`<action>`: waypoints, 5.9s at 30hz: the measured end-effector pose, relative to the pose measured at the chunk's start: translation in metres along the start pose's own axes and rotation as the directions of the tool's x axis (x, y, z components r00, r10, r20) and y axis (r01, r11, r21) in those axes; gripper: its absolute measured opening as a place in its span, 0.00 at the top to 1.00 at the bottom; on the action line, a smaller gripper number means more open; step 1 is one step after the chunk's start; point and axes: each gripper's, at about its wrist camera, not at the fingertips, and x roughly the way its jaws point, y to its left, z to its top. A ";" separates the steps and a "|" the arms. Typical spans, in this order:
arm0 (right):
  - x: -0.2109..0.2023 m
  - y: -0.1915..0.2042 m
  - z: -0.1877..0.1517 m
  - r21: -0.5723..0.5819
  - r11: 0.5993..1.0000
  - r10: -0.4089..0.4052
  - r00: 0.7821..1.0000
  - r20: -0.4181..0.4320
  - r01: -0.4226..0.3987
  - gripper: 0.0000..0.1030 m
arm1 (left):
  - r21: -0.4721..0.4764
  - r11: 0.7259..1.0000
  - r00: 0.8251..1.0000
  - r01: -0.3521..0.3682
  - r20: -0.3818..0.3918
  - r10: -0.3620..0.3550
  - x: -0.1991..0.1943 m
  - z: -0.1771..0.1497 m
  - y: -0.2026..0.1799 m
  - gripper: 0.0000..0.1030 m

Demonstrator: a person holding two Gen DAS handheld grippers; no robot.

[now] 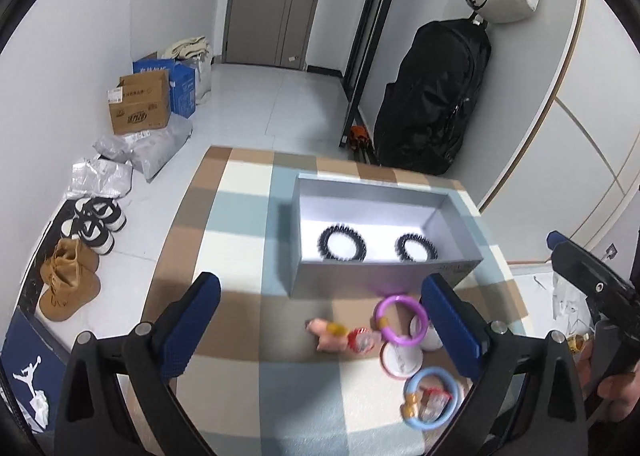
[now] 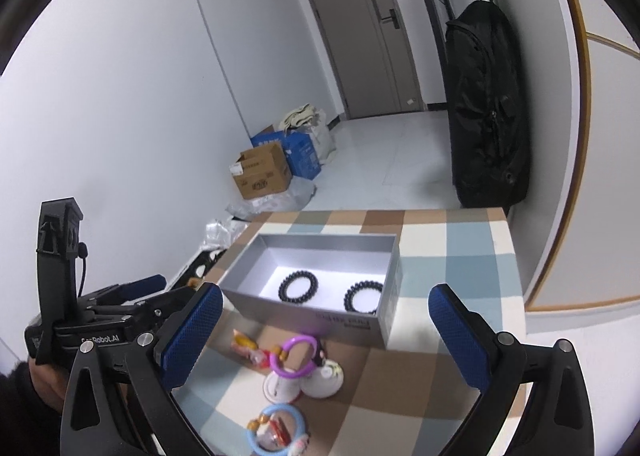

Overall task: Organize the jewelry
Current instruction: 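Withdraw the open right gripper from the box, then lower the left gripper onto the pink pig figurine and close it, then carry the pig toward the box with the left gripper while the right gripper grasps the red-and-white charm, then lower the pig into the box and open the left gripper while the right gripper releases the charm there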

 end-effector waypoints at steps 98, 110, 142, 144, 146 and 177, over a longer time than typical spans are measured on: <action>0.120 0.095 -0.058 -0.314 0.945 -0.044 0.917 -0.397 -0.091 0.59 | -0.316 0.927 0.943 0.204 -0.191 -0.273 0.028 0.008 0.058 0.73; 0.119 0.104 -0.066 -0.393 0.917 -0.106 0.916 -0.388 -0.061 0.85 | -0.317 0.927 0.944 0.201 -0.190 -0.270 0.025 0.008 0.059 0.73; 0.064 0.038 0.005 0.035 0.988 0.155 0.963 -0.222 -0.151 0.85 | -0.267 0.932 0.957 0.244 -0.088 -0.275 0.021 0.042 0.012 0.73; 0.061 0.030 0.011 0.062 0.988 0.150 0.968 -0.202 -0.140 0.85 | -0.248 0.938 0.959 0.242 -0.084 -0.270 0.025 0.048 0.003 0.73; 0.060 0.020 0.016 0.089 0.988 0.143 0.972 -0.187 -0.129 0.85 | -0.246 0.937 0.957 0.249 -0.088 -0.277 0.032 0.052 -0.003 0.73; 0.102 -0.056 0.035 0.406 0.911 0.163 0.965 -0.207 -0.067 0.84 | -0.248 0.947 0.940 0.204 -0.222 -0.261 0.102 0.064 -0.027 0.73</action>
